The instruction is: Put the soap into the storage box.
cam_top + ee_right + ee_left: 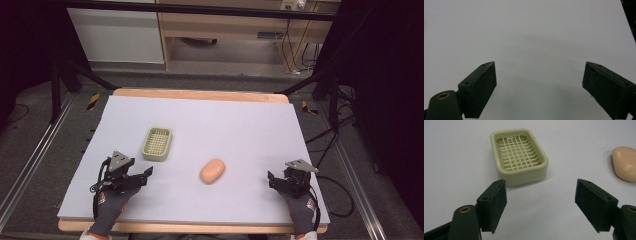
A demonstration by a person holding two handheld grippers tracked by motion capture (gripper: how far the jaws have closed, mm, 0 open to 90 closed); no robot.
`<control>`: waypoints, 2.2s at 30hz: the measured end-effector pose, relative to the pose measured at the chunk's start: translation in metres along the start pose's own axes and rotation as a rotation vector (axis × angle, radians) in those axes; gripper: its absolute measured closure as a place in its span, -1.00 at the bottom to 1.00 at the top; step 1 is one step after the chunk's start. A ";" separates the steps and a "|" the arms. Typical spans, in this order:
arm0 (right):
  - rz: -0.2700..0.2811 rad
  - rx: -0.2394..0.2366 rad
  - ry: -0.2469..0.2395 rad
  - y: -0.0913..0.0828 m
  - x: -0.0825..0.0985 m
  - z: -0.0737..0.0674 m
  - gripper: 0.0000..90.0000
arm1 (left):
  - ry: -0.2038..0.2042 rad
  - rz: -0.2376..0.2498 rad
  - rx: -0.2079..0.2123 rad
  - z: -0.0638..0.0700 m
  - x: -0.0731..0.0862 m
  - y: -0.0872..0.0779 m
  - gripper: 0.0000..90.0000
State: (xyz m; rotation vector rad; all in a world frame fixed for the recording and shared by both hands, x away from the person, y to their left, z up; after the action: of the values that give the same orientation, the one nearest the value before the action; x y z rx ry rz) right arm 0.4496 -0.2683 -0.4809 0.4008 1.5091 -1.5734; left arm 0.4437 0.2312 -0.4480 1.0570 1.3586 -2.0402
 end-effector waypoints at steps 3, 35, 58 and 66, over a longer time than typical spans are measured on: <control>0.001 0.002 -0.006 0.000 0.000 0.000 -0.73 | 0.013 -0.004 0.011 0.006 -0.002 0.002 -0.46; 0.010 0.012 -0.012 -0.001 0.000 -0.002 -0.75 | 0.096 -0.029 0.086 0.040 -0.026 0.009 -0.47; 0.010 0.016 -0.008 -0.002 -0.001 -0.002 -0.76 | 0.134 -0.049 0.133 0.072 -0.039 0.023 -0.49; 0.011 0.015 -0.009 -0.002 -0.001 -0.002 -0.76 | 0.145 -0.062 0.134 0.078 -0.041 0.028 -0.49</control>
State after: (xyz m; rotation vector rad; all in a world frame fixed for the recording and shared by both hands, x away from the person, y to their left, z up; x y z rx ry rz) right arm 0.4479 -0.2666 -0.4796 0.4087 1.4867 -1.5771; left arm 0.4619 0.1472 -0.4145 1.2563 1.3559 -2.1614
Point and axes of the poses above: each handheld gripper's, and its own axes: y roughly forward along the jaws, x roughly out of its underside, z roughly to its right, the point moved 1 cm from there along y, roughly forward along the jaws, and after that the axes turned 12 degrees about -y, right-handed, at the moved point
